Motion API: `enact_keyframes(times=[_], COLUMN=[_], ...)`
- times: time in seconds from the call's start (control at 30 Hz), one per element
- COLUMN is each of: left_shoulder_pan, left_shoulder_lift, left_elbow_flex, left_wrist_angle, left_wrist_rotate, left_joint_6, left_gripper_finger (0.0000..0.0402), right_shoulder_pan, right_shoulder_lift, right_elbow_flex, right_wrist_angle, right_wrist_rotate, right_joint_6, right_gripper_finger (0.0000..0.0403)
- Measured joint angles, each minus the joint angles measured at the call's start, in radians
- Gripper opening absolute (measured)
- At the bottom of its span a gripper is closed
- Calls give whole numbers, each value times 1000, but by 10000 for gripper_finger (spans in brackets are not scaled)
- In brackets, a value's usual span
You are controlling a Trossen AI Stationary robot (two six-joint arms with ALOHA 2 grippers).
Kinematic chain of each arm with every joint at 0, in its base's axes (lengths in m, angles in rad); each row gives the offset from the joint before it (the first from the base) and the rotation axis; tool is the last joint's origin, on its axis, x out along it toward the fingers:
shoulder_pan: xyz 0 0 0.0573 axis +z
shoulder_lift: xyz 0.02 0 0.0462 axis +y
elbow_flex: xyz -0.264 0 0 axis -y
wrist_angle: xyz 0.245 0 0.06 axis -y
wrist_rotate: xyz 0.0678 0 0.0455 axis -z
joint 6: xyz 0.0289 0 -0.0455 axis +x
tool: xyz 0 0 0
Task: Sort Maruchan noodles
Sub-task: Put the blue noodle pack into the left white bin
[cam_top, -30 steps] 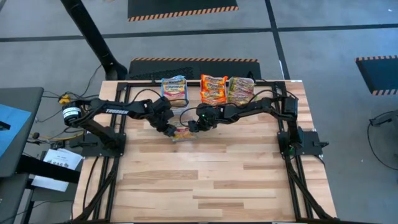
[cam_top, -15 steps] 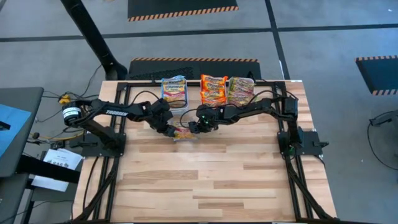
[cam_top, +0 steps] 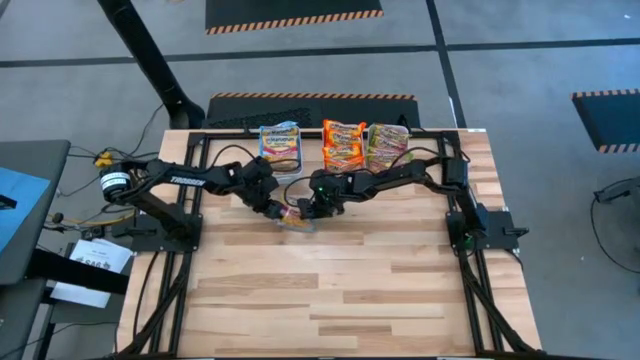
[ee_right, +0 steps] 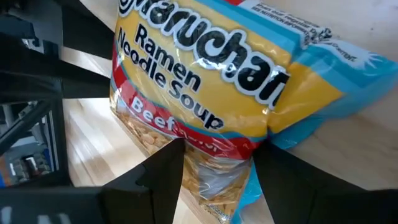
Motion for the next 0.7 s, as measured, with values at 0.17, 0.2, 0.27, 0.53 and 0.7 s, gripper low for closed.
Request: enact_keyframes(times=[0.17, 0.2, 0.27, 0.53, 0.7], left_shoulder_pan=[1, 2, 2, 23, 41], left_shoulder_lift=[51, 70, 107, 123, 108], left_elbow_flex=[4, 4, 4, 3, 2], left_wrist_angle=[24, 35, 59, 78, 64], left_wrist_rotate=[60, 89, 154, 219, 239], left_joint_6=[2, -3, -16, -4, 1], left_gripper_finger=[121, 121, 121, 121, 121], right_shoulder_pan=[-8, -10, -12, -8, -9], right_shoulder_lift=[-1, -2, -3, -5, -3], right_elbow_flex=[1, 1, 1, 2, 2], right_wrist_angle=[-11, -13, -15, -4, 3], right_wrist_rotate=[8, 9, 8, 9, -4], right_joint_6=[22, 22, 19, -41, -50], right_gripper_finger=[208, 196, 159, 16, 16])
